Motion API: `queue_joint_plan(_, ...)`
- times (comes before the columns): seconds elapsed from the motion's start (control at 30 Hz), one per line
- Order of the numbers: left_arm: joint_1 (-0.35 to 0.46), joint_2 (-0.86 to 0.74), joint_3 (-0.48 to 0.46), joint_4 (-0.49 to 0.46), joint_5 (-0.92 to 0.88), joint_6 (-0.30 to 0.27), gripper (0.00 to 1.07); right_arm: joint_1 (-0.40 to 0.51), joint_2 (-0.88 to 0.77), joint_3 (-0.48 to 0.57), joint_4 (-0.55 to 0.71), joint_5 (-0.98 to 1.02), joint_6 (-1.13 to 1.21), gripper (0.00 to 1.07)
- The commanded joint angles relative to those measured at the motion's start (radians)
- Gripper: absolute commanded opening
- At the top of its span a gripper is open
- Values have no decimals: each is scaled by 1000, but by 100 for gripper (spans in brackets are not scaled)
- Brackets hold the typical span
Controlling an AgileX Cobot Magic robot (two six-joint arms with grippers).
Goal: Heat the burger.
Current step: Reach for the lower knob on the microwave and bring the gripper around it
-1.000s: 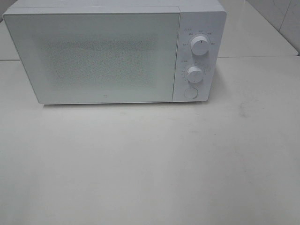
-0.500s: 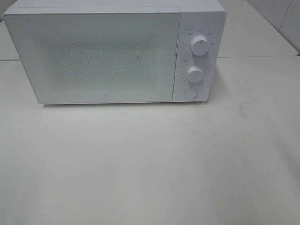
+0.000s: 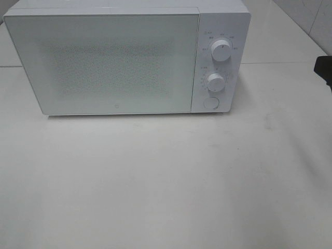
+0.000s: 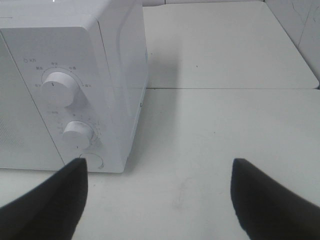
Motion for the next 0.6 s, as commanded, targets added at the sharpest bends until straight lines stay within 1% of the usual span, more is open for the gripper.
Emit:
queue_joint_plan(0.03,1,-25,4,-4,-5,2,90,-4,79,2,-24,-124,-10,76)
queue_joint_plan(0.2,1,-25,4,-4,-5,2,90,-4,148,9,-24,-203,-45,76)
queue_joint_plan(0.23,1,-25,4,-4,-5,2,90,-4,174,28,-20,-264,-77,76)
queue_joint_plan(0.27,1,-25,4,-4,-5,2,90,-4,174,28,-20,-264,-77,76)
queue_joint_plan(0.3,1,-25,4,-4,-5,2,90,-3,198,55,3,-340,-104,76)
queue_joint_plan(0.33,1,-25,4,-4,-5,2,90,5,214,71,22,-376,-114,76)
queue_joint_plan(0.37,1,-25,4,-4,-5,2,90,5,214,71,22,-376,-114,76)
queue_joint_plan(0.43,1,-25,4,-4,-5,2,90,37,260,110,108,-463,-173,76)
queue_joint_plan(0.47,1,-25,4,-4,-5,2,90,37,260,110,108,-463,-173,76)
queue_joint_plan(0.5,1,-25,4,-4,-5,2,90,79,300,128,174,-523,-229,76)
queue_joint_plan(0.53,1,-25,4,-4,-5,2,90,100,318,134,218,-557,-262,76)
queue_joint_plan(0.57,1,-25,4,-4,-5,2,90,100,318,134,218,-557,-262,76)
queue_joint_plan(0.6,1,-25,4,-4,-5,2,90,161,366,142,308,-614,-328,76)
